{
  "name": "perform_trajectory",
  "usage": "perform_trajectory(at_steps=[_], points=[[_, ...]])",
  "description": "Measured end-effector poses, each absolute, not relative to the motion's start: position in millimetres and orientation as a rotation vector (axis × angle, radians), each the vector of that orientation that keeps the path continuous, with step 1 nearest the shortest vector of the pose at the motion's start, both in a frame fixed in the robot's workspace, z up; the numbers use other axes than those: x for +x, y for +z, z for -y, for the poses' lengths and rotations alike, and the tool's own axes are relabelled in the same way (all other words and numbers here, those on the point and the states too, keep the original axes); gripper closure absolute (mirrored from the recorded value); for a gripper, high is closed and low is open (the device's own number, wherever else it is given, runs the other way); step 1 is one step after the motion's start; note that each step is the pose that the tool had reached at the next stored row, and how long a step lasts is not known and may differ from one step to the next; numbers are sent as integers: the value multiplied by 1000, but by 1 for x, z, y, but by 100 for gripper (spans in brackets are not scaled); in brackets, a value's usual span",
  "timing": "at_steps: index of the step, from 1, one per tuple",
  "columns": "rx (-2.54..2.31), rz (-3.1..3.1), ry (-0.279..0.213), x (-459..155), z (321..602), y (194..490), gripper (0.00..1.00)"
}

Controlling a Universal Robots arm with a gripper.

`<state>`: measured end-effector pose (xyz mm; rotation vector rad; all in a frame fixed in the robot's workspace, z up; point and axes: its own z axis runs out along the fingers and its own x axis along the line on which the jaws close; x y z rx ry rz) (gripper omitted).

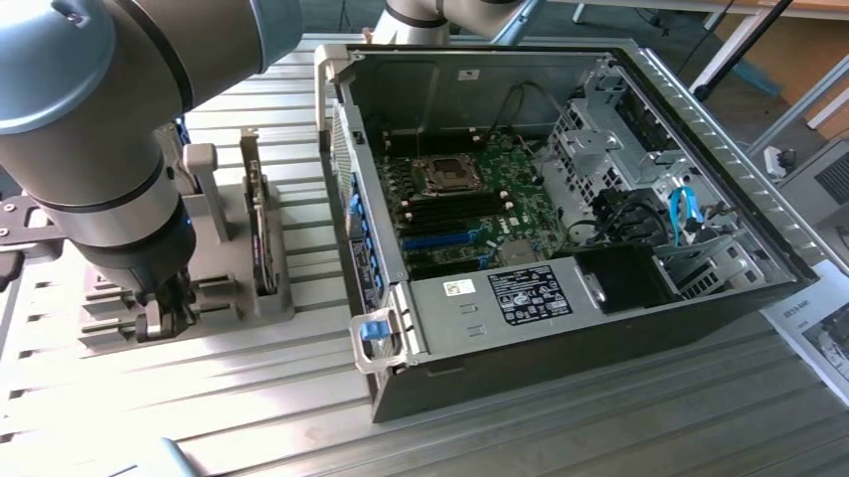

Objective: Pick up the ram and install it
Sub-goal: 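Pick up the ram and move it above insertion slot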

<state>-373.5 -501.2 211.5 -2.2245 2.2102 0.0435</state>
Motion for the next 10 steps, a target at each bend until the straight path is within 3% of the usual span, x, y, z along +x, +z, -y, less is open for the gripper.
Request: perform_trajectory(at_steps=[6, 7, 10], points=[[-2225, -2210, 43, -373, 499, 211, 71], [-2225, -2210, 43, -373, 499, 212, 78], [-2225, -2210, 43, -374, 499, 212, 78]])
